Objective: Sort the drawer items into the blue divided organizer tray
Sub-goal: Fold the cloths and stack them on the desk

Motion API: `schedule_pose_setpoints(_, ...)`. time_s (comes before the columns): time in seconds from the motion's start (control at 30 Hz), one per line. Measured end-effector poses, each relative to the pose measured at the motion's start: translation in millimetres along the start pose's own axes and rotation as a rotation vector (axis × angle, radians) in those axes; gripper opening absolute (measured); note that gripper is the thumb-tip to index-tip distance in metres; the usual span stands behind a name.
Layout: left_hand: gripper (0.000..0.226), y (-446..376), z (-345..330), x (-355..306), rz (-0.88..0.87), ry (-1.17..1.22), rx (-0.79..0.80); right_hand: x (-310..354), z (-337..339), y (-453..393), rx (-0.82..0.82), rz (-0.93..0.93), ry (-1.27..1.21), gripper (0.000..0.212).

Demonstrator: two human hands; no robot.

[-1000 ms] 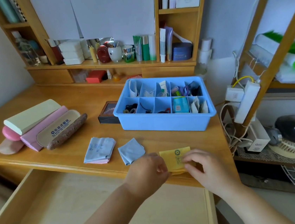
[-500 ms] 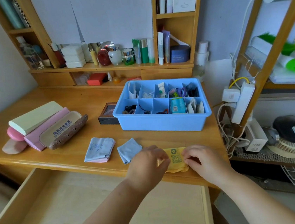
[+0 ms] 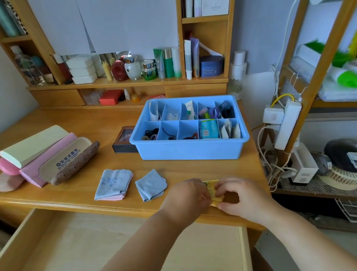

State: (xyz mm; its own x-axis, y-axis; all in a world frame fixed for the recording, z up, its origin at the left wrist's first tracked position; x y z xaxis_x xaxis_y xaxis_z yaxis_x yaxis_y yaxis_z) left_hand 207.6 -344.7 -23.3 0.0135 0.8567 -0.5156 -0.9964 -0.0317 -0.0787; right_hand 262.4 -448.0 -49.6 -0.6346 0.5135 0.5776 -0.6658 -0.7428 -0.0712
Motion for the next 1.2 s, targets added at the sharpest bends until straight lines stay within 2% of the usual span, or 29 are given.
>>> schedule_pose_setpoints(0.1,0.014,0,3,7,0.034,0.091,0.008,2,3,-1,-0.042,-0.007,-0.021,0.018)
schedule_pose_setpoints(0.23,0.012,3,15,4,0.022,0.166,-0.104,9,6,-4,-0.049,-0.048,-0.145,0.033)
schedule_pose_setpoints(0.33,0.009,8,30,-1,0.008,0.257,-0.220,14,15,-7,-0.138,-0.078,-0.074,0.019)
schedule_pose_setpoints(0.4,0.012,12,43,-1,0.032,0.326,-0.295,17,28,-7,-0.231,-0.103,-0.130,0.007)
schedule_pose_setpoints(0.47,0.013,16,55,3,0.098,0.491,-0.349,20,38,-5,-0.283,-0.148,-0.249,0.006)
schedule_pose_setpoints(0.53,0.014,22,64,8,0.172,0.770,-0.373,24,42,-4,-0.270,-0.201,-0.331,0.008)
schedule_pose_setpoints(0.63,0.016,31,72,9,0.228,1.074,-0.374,37,47,0,-0.253,-0.178,-0.433,0.008)
schedule_pose_setpoints(0.7,0.016,38,77,12,0.247,1.092,-0.393,45,56,6,-0.304,-0.155,-0.517,0.011)
schedule_pose_setpoints(0.83,0.016,51,83,15,0.236,0.968,-0.402,57,73,14,-0.381,-0.134,-0.557,0.014)
schedule_pose_setpoints(0.97,0.044,58,87,2,0.137,0.866,-0.299,89,86,20,-0.370,0.016,-0.419,0.016)
schedule_pose_setpoints(1.07,0.045,63,91,-4,0.087,0.783,-0.235,97,93,27,-0.293,0.076,-0.388,0.013)
schedule_pose_setpoints(1.13,0.035,66,96,-8,0.033,0.827,-0.230,95,96,31,-0.176,0.088,-0.450,0.012)
schedule_pose_setpoints(1.2,0.023,66,102,-8,0.008,0.881,-0.257,89,98,33,-0.055,0.086,-0.524,0.021)
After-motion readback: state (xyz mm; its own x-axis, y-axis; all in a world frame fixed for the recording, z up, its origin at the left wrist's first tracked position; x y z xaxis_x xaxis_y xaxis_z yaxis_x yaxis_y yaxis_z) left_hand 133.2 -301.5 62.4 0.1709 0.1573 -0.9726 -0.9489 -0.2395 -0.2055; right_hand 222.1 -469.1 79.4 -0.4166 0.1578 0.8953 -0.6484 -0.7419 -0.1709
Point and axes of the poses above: each hand's wrist, its own y-axis away from the middle knuckle, its own z-axis out of the back of the hand, x = y × z, the point moved 9 cm from there along -y, towards the middle knuckle, and after that the axes turned 3 degrees about y, right-handed, at the moved point
